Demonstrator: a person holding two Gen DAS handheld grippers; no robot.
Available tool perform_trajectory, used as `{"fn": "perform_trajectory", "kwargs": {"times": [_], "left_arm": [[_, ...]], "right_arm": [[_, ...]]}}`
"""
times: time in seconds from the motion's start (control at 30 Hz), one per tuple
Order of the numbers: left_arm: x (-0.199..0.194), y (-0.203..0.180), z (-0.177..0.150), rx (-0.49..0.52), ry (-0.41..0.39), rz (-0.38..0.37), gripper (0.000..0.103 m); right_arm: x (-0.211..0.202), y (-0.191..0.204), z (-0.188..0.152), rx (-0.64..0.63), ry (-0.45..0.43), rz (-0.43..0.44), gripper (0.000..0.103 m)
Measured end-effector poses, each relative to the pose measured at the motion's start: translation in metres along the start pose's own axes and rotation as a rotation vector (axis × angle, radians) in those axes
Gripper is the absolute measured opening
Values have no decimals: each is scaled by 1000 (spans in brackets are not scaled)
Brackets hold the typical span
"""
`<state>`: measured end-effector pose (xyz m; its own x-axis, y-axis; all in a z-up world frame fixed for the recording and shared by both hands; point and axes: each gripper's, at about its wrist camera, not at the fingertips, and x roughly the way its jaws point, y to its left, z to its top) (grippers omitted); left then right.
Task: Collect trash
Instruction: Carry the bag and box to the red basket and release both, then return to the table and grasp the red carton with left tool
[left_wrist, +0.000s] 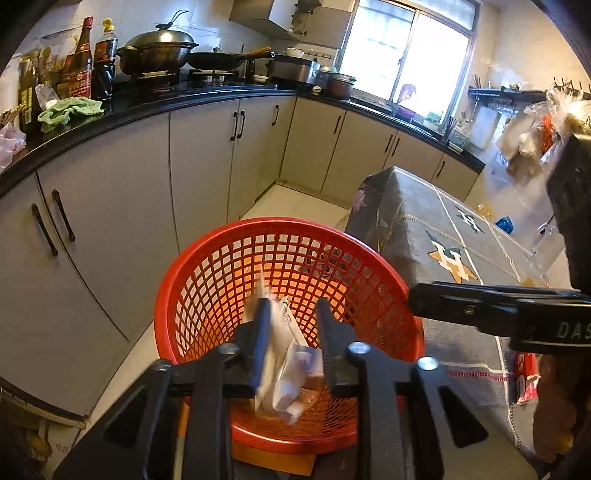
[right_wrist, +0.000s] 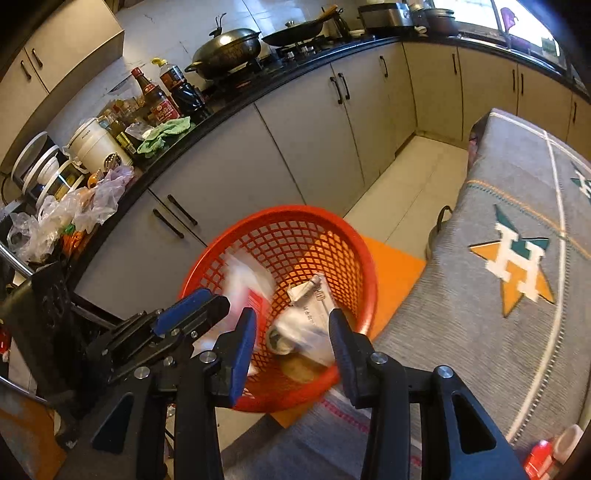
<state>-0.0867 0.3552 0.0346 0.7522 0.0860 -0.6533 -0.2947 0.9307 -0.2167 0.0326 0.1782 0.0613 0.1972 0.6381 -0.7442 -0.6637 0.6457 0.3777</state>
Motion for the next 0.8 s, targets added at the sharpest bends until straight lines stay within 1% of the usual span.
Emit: {"fn": "perform_trajectory", "kwargs": {"times": [0.03,0.07,0.13,0.2,0.23,0.33,0.4,0.43,0.47,0.5,0.53,0.6,0.7,0.8], "left_arm": [[-2,0,0,-5,-11,7,41],[-4,-2,1,-5,-19,10,43],[-9,-7,2,-1,-28,20,44],[-15,-14,2,3,-31,20,44],[-20,-22,1,14,-36,17,44],[-31,-46,-3,60,-49,22,45],[-38,-64,-8,99,-55,9,46],[-42,-75,-11,112,-56,-6,48],[-44,-83,-13,120,-50,-19,50],[-46,-93,-16,128,-40,-36,58],[-47,-106,-20,141,-26,-62,63],[-46,-123,-27,166,-2,-92,63],[-37,-152,-36,201,63,-143,64],[-26,-184,-44,245,116,-184,64]], "right_arm": [[-7,-1,-2,-1,-14,3,44],[-12,-1,-2,-6,-22,-1,44],[-31,-1,-10,-29,-58,-29,44],[-47,-2,-18,-45,-88,-59,50],[-55,-4,-25,-44,-103,-84,52],[-81,-13,-44,-47,-143,-88,52],[-98,-23,-57,-37,-162,-102,52],[-107,-29,-63,-25,-172,-92,52],[-117,-37,-69,-10,-179,-80,52],[-129,-47,-76,8,-188,-75,52],[-137,-54,-81,16,-193,-79,52],[-157,-75,-93,32,-207,-108,52],[-181,-114,-108,90,-220,-164,52],[-191,-151,-120,168,-211,-161,52]]}}
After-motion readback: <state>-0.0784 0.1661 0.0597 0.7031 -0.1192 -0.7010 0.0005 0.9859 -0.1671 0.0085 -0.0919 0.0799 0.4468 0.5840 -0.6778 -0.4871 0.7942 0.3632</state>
